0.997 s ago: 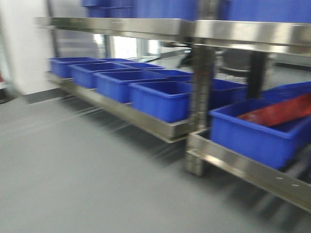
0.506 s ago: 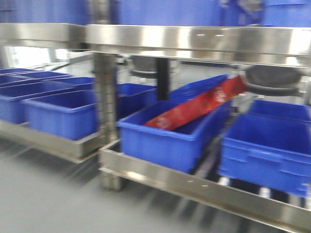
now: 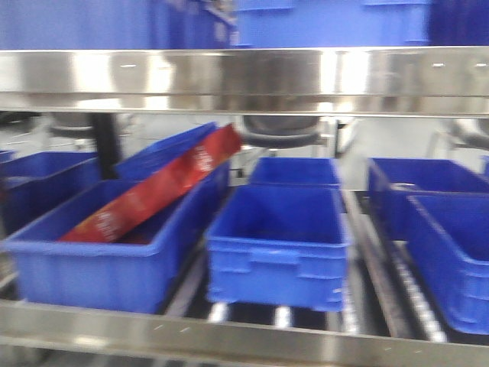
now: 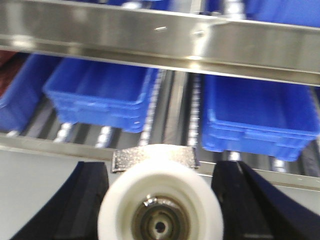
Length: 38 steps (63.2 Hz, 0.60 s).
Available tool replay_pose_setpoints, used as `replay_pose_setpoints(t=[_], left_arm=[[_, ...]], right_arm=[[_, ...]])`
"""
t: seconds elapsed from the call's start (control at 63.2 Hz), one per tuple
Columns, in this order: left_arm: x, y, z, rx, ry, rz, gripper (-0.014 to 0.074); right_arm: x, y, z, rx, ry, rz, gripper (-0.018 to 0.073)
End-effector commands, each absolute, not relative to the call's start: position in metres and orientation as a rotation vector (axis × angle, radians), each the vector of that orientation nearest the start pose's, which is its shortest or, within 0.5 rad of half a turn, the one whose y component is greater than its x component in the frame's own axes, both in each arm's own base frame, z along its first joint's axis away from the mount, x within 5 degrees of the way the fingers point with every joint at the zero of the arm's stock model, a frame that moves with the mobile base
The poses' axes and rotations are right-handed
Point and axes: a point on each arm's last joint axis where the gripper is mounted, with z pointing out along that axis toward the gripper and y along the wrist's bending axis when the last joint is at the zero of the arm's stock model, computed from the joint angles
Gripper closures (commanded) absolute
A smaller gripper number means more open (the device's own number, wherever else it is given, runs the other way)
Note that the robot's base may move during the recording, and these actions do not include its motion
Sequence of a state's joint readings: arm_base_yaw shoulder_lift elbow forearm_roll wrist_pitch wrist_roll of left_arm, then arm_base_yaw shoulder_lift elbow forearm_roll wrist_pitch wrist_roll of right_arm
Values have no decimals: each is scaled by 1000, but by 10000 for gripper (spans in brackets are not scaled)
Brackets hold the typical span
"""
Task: Place valve from conveyor to right shelf box
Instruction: 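Drive the base from the conveyor to the shelf of blue bins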
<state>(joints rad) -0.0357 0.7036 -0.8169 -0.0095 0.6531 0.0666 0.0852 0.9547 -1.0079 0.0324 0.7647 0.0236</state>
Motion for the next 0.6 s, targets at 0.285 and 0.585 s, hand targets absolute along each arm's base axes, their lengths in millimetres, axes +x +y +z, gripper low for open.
replay_pose_setpoints(t=[0.285, 0.585], left_arm=[[132, -5, 375, 94, 1950, 8, 708], [132, -5, 375, 94, 1950, 8, 708]], right_arm=[[186, 17, 389, -55, 2112, 91, 725], [186, 17, 389, -55, 2112, 91, 725]])
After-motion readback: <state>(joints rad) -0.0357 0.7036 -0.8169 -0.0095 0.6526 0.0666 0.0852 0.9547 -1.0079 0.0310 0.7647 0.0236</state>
